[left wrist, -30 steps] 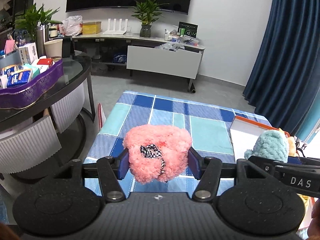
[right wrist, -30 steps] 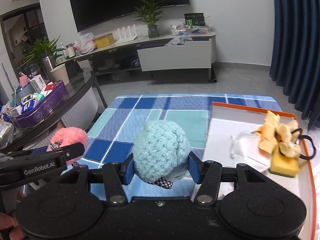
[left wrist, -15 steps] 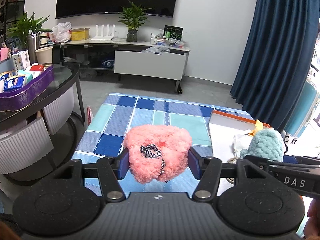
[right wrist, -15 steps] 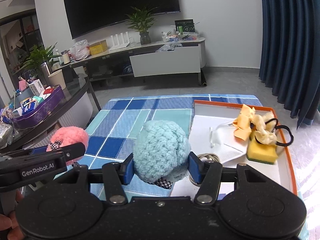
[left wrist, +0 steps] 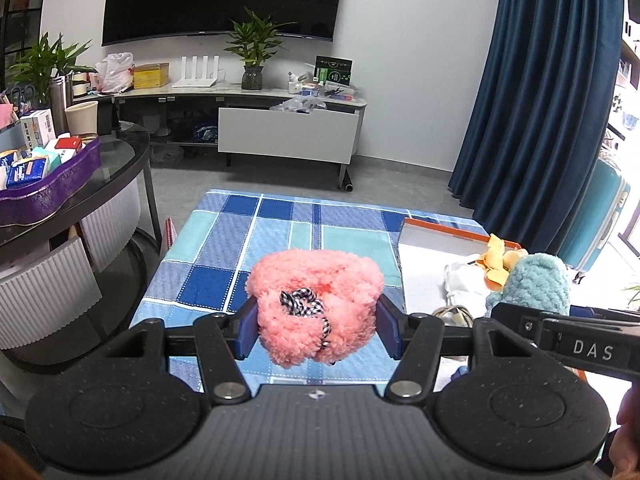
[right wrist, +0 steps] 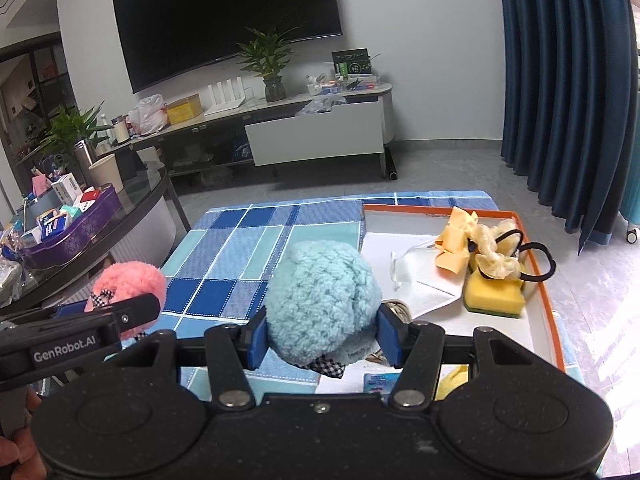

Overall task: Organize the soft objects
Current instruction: 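Carry the pink pad with the left tool while the right tool carries the teal ball over the box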

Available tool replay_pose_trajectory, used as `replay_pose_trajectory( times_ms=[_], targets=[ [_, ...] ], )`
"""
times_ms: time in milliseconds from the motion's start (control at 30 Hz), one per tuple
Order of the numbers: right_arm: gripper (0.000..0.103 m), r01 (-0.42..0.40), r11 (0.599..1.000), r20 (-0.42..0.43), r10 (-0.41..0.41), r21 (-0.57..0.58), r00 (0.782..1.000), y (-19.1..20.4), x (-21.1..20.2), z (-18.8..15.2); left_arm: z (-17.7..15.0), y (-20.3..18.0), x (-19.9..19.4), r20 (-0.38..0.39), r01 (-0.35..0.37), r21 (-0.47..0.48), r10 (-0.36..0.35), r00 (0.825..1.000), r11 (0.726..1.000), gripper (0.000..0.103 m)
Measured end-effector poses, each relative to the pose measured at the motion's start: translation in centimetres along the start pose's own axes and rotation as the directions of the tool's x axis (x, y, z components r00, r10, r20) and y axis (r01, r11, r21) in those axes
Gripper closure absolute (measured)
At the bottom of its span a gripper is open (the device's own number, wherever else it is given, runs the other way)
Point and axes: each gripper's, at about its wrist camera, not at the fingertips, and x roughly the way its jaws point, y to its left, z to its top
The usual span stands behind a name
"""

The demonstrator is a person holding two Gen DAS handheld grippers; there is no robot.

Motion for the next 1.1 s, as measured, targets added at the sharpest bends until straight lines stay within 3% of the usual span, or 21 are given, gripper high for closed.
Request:
replay_pose_trajectory(
  times_ms=[1100],
  targets=[
    [0.037,0.056,0.997,0.037,-0.058,0.051,0.998,-3.0,-3.4,-0.9,-1.4,-2.9,-0.8,-0.023,0.085,0.055,-0.084,0.996,0.995,0.043]
  ],
)
